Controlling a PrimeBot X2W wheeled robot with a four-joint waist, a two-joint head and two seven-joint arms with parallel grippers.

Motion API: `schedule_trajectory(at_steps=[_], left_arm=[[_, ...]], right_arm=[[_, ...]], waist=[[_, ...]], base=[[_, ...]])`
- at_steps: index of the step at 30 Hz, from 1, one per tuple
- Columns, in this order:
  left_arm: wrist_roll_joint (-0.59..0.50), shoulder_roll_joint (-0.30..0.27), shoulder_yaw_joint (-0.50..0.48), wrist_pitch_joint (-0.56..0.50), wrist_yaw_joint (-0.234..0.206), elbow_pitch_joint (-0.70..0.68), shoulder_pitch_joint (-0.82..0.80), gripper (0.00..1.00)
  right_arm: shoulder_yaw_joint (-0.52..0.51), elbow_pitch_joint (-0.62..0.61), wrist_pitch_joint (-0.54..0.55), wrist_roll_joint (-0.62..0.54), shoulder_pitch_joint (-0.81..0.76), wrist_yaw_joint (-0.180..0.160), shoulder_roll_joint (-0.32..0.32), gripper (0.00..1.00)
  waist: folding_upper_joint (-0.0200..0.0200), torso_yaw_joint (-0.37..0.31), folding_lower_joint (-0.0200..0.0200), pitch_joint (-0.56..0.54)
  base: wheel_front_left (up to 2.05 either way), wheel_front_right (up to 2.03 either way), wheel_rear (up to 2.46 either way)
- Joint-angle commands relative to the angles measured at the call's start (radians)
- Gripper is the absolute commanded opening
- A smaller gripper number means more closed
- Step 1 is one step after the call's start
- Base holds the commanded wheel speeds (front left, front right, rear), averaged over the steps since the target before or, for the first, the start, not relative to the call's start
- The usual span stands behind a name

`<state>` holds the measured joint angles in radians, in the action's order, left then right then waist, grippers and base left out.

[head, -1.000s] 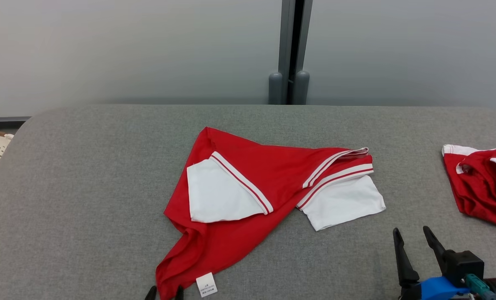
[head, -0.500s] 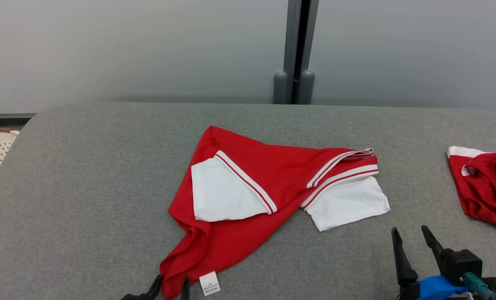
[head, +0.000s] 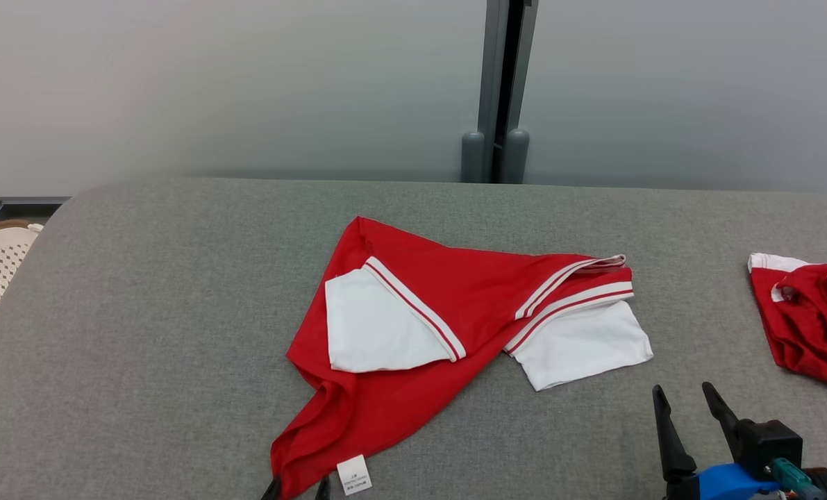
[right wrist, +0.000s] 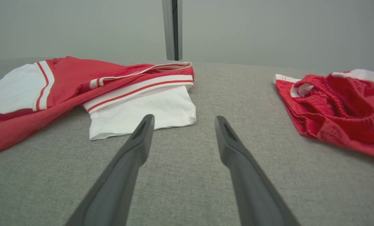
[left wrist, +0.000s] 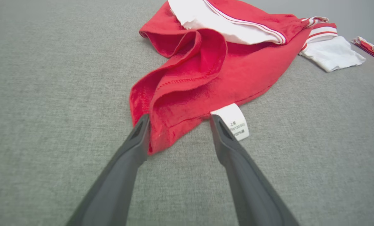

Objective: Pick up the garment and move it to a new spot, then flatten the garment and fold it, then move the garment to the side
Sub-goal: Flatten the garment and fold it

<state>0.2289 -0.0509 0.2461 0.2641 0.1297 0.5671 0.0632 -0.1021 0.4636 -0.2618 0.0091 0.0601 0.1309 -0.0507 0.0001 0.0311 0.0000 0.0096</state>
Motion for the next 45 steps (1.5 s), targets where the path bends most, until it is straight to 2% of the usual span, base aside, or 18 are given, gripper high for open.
schedule_trajectory(at_steps=[1,10,11,13,15,16,22,27,40,41,42,43,45], left_arm=[[0.006,0.000,0.004,0.000,0.002,0.008,-0.002,1.00],[0.025,0.000,-0.003,0.000,0.002,0.049,-0.046,1.00],[0.027,0.000,-0.002,0.000,0.002,0.051,-0.050,0.93],[0.029,0.000,-0.001,0.000,0.002,0.051,-0.058,0.66],[0.034,0.000,0.000,0.000,0.002,0.048,-0.063,0.25],[0.034,0.000,0.000,0.000,0.002,0.047,-0.067,0.00],[0.023,0.000,0.013,0.000,0.002,0.042,-0.078,0.00],[0.017,-0.004,0.032,0.000,0.002,0.046,-0.094,0.00],[0.043,-0.022,0.096,0.000,0.002,0.036,-0.138,0.00],[0.043,-0.024,0.101,0.000,0.002,0.036,-0.140,0.00],[0.047,-0.026,0.105,0.000,0.002,0.037,-0.143,0.00],[0.051,-0.027,0.111,0.000,0.002,0.037,-0.147,0.00],[0.054,-0.033,0.135,0.000,0.002,0.024,-0.154,0.00]], right_arm=[[0.001,0.001,-0.004,-0.005,-0.003,0.000,-0.001,1.00],[0.011,-0.009,-0.004,-0.001,0.010,0.000,-0.001,1.00],[0.012,-0.010,-0.004,-0.001,0.012,0.000,-0.001,1.00],[0.014,-0.011,-0.004,0.000,0.016,0.000,-0.001,1.00],[0.014,-0.012,-0.004,-0.001,0.020,0.000,-0.001,1.00],[0.013,-0.009,-0.004,-0.001,0.024,0.000,-0.001,1.00],[-0.019,0.053,-0.004,-0.012,0.086,0.000,-0.001,1.00],[-0.078,0.175,-0.003,-0.038,0.196,0.000,-0.001,1.00],[-0.261,0.509,-0.002,-0.214,0.412,0.000,-0.001,1.00],[-0.268,0.533,0.003,-0.228,0.419,0.000,-0.001,0.63],[-0.276,0.558,0.004,-0.234,0.425,0.000,0.000,0.19],[-0.285,0.576,0.004,-0.234,0.428,0.000,0.001,0.00],[-0.297,0.593,0.003,-0.214,0.437,0.000,0.001,0.00]], waist=[[-0.0001,0.001,0.0000,0.001],[-0.0001,-0.002,0.0000,0.017],[-0.0001,-0.002,0.0000,0.020],[-0.0001,-0.002,0.0000,0.027],[-0.0001,-0.001,0.0000,0.033],[-0.0001,0.000,0.0000,0.037],[-0.0001,0.021,0.0000,0.059],[-0.0001,0.050,0.0000,0.080],[-0.0001,0.103,0.0000,0.153],[-0.0001,0.105,0.0000,0.157],[-0.0001,0.106,0.0000,0.158],[-0.0001,0.108,0.0000,0.159],[-0.0001,0.108,0.0000,0.157]], base=[[0.00,0.00,0.00],[0.00,0.00,0.00],[0.00,0.00,0.00],[0.00,0.00,0.00],[0.00,0.00,0.00],[0.00,0.00,0.00],[0.00,0.00,0.00],[0.00,0.00,0.00],[0.00,0.00,0.00],[0.00,0.00,0.00],[0.00,0.00,0.00],[0.00,0.00,0.00],[0.00,0.00,0.00]])
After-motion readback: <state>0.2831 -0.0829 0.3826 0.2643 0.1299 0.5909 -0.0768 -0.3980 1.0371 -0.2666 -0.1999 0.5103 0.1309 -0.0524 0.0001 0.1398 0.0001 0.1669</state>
